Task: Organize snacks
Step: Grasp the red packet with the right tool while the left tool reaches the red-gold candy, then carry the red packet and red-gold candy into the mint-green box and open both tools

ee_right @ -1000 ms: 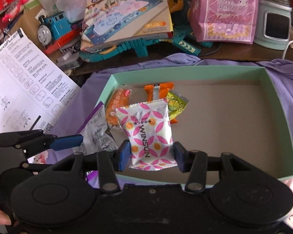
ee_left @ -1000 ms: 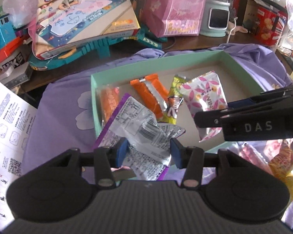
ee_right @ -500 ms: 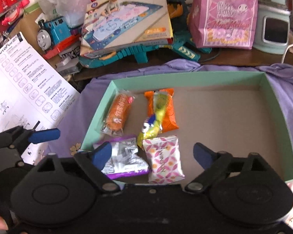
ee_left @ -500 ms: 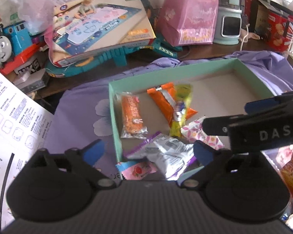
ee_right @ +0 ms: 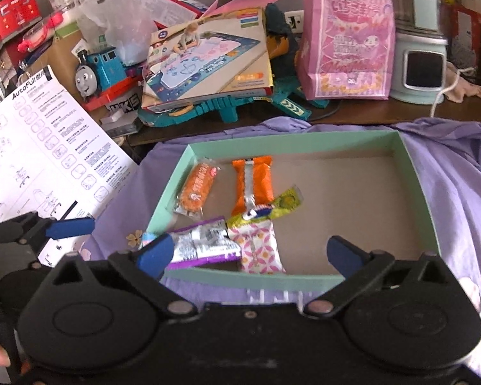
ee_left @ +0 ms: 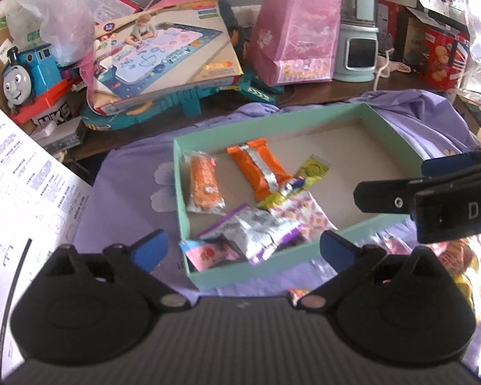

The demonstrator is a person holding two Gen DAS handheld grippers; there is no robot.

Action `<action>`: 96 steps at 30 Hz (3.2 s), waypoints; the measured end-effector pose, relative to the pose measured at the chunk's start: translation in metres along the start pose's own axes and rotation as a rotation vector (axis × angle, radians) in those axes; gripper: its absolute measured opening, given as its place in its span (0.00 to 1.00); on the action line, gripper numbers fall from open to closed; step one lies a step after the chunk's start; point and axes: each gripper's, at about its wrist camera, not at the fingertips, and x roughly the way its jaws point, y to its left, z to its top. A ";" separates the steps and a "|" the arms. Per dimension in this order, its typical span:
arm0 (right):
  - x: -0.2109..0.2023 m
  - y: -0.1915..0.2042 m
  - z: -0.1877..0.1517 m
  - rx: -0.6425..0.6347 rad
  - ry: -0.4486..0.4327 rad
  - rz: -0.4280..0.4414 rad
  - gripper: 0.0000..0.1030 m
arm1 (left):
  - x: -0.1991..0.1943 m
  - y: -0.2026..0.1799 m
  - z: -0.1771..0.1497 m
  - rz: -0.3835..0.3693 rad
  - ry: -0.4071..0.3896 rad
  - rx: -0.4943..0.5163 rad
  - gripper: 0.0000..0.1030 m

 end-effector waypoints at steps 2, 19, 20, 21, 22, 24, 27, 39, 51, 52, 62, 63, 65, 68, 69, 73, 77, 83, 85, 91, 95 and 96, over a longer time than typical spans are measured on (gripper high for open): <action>-0.006 -0.005 -0.009 0.010 0.005 -0.005 1.00 | -0.002 -0.004 -0.007 -0.016 0.015 -0.010 1.00; 0.005 -0.051 -0.095 0.213 0.184 -0.011 0.92 | 0.046 -0.039 -0.083 -0.110 0.246 -0.087 1.00; 0.008 -0.053 -0.098 0.228 0.193 -0.015 0.89 | 0.048 -0.041 -0.084 -0.103 0.248 -0.081 1.00; 0.010 -0.055 -0.101 0.243 0.200 -0.019 0.87 | 0.050 -0.043 -0.085 -0.094 0.249 -0.069 1.00; 0.013 -0.058 -0.103 0.256 0.205 -0.020 0.87 | 0.052 -0.045 -0.087 -0.086 0.250 -0.056 1.00; 0.018 -0.061 -0.107 0.272 0.215 -0.017 0.87 | 0.056 -0.046 -0.088 -0.077 0.253 -0.045 1.00; 0.022 -0.057 -0.110 0.258 0.223 -0.022 0.87 | 0.061 -0.042 -0.089 -0.072 0.264 -0.057 1.00; 0.038 -0.037 -0.119 0.172 0.243 -0.047 0.72 | 0.071 -0.001 -0.096 -0.018 0.308 -0.135 1.00; 0.022 -0.058 -0.127 0.191 0.210 -0.036 0.54 | 0.074 -0.021 -0.078 -0.050 0.286 -0.139 0.93; 0.022 -0.058 -0.127 0.187 0.211 -0.032 0.54 | 0.077 -0.025 -0.077 -0.039 0.287 -0.135 0.93; 0.024 -0.053 -0.129 0.154 0.213 -0.038 0.58 | 0.081 -0.045 -0.075 0.034 0.221 0.009 0.69; 0.024 -0.053 -0.129 0.155 0.215 -0.037 0.60 | 0.079 -0.041 -0.076 0.018 0.223 0.008 0.68; 0.024 -0.052 -0.129 0.153 0.222 -0.037 0.60 | 0.076 -0.032 -0.080 0.005 0.224 0.002 0.68; 0.023 -0.051 -0.130 0.146 0.220 -0.037 0.61 | 0.072 -0.016 -0.088 0.015 0.242 -0.028 0.69; 0.023 -0.050 -0.131 0.146 0.216 -0.039 0.58 | 0.070 -0.011 -0.090 0.008 0.249 -0.048 0.69; 0.021 -0.049 -0.131 0.154 0.204 -0.030 0.56 | 0.060 0.000 -0.096 0.001 0.262 -0.101 0.69; 0.021 -0.045 -0.134 0.152 0.202 -0.013 0.56 | 0.048 -0.002 -0.099 -0.007 0.269 -0.114 0.77; 0.022 -0.045 -0.132 0.149 0.209 -0.008 0.57 | 0.059 -0.017 -0.100 -0.023 0.332 -0.141 0.71; 0.021 -0.047 -0.132 0.154 0.206 -0.014 0.57 | 0.062 -0.023 -0.099 -0.010 0.324 -0.136 0.70; 0.021 -0.048 -0.135 0.152 0.200 -0.019 0.59 | 0.053 -0.041 -0.098 -0.016 0.268 -0.066 0.46; 0.019 -0.043 -0.137 0.130 0.182 -0.028 0.55 | 0.047 -0.037 -0.100 -0.020 0.267 -0.063 0.39; 0.019 -0.043 -0.137 0.136 0.182 -0.025 0.54 | 0.047 -0.035 -0.100 -0.014 0.268 -0.066 0.39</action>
